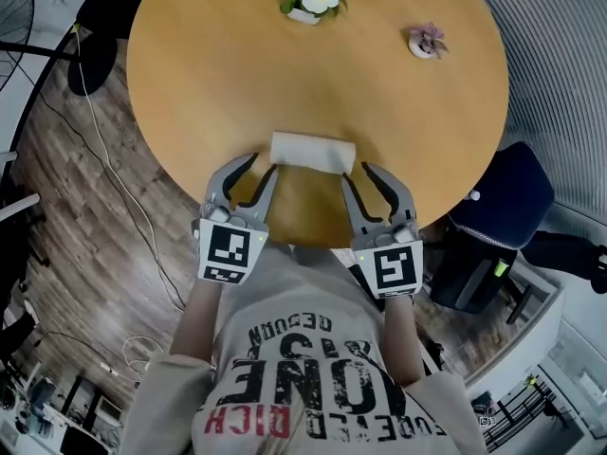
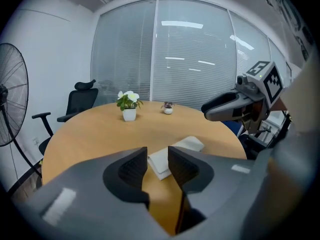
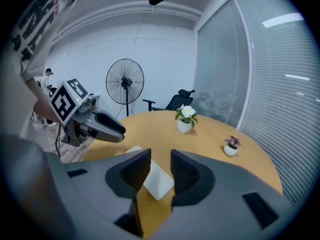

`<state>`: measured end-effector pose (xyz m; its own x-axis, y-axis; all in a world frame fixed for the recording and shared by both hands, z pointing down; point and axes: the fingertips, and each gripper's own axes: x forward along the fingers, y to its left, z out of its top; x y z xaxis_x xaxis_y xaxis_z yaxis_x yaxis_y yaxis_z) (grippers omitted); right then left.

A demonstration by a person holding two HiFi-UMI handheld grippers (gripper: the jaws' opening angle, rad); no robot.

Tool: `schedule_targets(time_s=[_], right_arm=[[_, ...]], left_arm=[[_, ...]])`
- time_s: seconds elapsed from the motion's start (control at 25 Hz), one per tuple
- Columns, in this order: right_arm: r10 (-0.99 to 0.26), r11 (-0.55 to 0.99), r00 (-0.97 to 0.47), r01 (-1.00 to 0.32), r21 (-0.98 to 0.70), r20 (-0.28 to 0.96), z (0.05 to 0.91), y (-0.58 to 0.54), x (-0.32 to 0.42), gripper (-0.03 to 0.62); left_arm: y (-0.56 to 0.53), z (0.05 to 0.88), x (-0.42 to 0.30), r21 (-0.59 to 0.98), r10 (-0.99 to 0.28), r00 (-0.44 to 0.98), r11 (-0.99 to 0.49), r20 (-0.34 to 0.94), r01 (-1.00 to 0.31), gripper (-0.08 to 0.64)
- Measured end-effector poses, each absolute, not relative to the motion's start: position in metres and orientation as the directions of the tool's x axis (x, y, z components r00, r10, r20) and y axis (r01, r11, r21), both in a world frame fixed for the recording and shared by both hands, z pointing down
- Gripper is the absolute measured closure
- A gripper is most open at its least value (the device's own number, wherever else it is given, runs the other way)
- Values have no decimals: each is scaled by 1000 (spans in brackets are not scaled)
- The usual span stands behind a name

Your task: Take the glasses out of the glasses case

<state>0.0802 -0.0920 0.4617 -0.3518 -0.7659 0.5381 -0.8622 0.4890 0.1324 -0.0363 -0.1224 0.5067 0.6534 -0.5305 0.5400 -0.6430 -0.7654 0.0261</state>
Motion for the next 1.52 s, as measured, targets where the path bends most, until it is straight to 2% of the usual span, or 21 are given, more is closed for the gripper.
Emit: schedule_targets(time_s=[0.6, 1.24, 1.52], right_arm=[[-640, 633, -290, -724, 274, 711, 533, -85, 67, 451], [-576, 727, -188, -563, 394, 795, 573, -82, 70, 436], [-591, 751, -104, -435, 498, 800, 575, -83, 71, 437]], left_arm=[[-109, 583, -31, 54, -382, 601, -812, 702, -580, 405], [-112, 593, -25, 123, -340, 605, -795, 720, -594, 407], [-112, 592, -26, 132, -334, 613, -798, 716, -589, 407]])
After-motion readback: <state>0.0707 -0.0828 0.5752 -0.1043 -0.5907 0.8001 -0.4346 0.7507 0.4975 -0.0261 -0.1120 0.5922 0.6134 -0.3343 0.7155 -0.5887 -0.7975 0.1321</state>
